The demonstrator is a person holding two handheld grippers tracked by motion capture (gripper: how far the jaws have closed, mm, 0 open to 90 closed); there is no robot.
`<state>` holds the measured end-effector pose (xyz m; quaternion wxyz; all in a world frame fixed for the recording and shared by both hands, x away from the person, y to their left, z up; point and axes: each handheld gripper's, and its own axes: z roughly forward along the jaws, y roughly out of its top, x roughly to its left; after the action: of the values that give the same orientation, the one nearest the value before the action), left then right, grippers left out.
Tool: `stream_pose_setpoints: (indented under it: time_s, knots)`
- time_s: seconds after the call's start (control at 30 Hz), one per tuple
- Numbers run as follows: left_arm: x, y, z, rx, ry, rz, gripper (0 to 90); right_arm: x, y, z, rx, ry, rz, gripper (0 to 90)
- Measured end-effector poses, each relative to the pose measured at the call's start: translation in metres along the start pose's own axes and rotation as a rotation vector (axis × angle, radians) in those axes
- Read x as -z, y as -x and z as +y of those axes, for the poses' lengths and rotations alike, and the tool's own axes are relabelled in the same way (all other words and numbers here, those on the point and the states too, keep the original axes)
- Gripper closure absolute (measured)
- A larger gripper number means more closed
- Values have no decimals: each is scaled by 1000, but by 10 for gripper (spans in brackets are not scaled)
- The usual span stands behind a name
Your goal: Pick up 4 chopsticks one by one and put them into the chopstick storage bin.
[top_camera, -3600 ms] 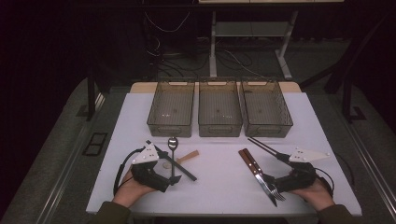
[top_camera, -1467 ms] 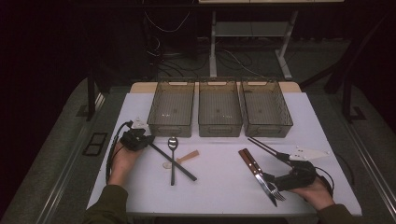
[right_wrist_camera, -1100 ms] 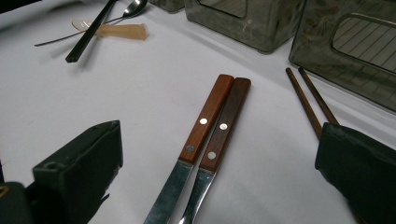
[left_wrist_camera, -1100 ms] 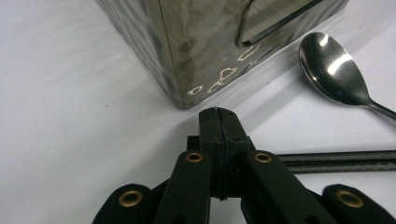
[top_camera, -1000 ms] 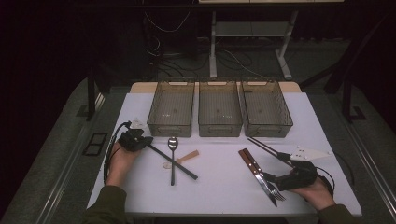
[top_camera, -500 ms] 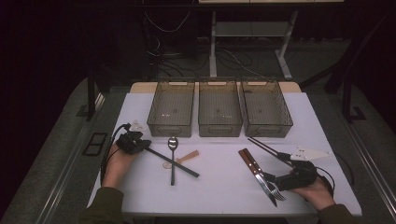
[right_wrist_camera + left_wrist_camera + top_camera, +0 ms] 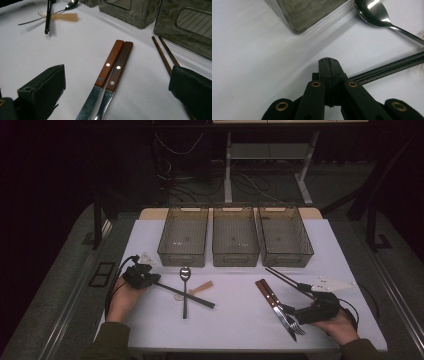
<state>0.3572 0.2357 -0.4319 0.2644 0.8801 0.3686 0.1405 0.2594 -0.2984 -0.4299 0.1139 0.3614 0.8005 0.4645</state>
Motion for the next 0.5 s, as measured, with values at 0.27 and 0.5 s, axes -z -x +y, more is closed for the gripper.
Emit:
stream_pose_setpoints:
  time_s: [0.27, 0.5]
  knots:
    - [4, 3, -4, 7, -13, -25, 893, 0, 0, 0, -1, 1, -2, 10]
    - [7, 7, -6, 3, -25, -42, 892, 1, 0, 0, 0, 0, -2, 10]
